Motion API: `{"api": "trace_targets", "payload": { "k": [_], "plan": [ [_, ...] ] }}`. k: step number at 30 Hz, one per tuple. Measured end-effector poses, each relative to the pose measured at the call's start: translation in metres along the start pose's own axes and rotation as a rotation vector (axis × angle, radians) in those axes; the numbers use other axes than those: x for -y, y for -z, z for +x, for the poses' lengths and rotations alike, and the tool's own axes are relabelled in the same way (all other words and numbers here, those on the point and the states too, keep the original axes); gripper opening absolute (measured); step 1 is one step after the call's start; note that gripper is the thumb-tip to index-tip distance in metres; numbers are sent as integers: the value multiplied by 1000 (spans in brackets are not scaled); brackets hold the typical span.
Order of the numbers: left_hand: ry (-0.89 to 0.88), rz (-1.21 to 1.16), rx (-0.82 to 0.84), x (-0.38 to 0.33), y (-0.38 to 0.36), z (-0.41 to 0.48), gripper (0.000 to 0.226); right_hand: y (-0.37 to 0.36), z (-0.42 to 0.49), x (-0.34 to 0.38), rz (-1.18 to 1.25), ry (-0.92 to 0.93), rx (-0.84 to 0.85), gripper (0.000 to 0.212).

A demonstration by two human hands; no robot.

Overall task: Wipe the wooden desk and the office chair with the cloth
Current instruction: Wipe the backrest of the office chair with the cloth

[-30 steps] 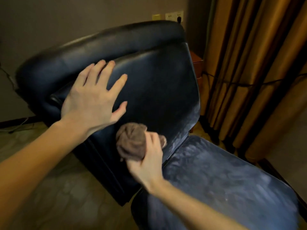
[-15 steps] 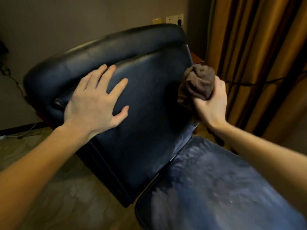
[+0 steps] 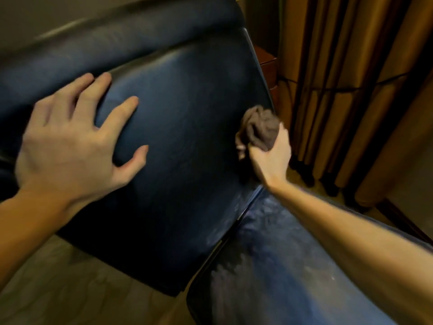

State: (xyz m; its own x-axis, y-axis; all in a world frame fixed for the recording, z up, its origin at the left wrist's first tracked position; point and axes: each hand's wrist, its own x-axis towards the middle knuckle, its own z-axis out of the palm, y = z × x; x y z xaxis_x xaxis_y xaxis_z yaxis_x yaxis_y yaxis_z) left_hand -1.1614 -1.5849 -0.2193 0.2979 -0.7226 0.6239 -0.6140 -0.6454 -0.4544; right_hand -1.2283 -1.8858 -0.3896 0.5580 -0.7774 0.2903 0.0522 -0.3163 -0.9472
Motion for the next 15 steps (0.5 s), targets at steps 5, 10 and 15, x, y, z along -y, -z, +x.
{"api": "trace_targets", "payload": {
  "k": [5, 10, 15],
  "plan": [
    [15, 94, 27, -6, 12, -1, 69, -48, -156, 24, 177, 59, 218, 23],
    [18, 103, 51, -10, 21, -1, 71, -11, -190, 29, 200, 67, 489, 28],
    [6, 123, 43, -13, 22, 1, 71, 61, -97, 30, 161, 62, 189, 43]
  ]
}}
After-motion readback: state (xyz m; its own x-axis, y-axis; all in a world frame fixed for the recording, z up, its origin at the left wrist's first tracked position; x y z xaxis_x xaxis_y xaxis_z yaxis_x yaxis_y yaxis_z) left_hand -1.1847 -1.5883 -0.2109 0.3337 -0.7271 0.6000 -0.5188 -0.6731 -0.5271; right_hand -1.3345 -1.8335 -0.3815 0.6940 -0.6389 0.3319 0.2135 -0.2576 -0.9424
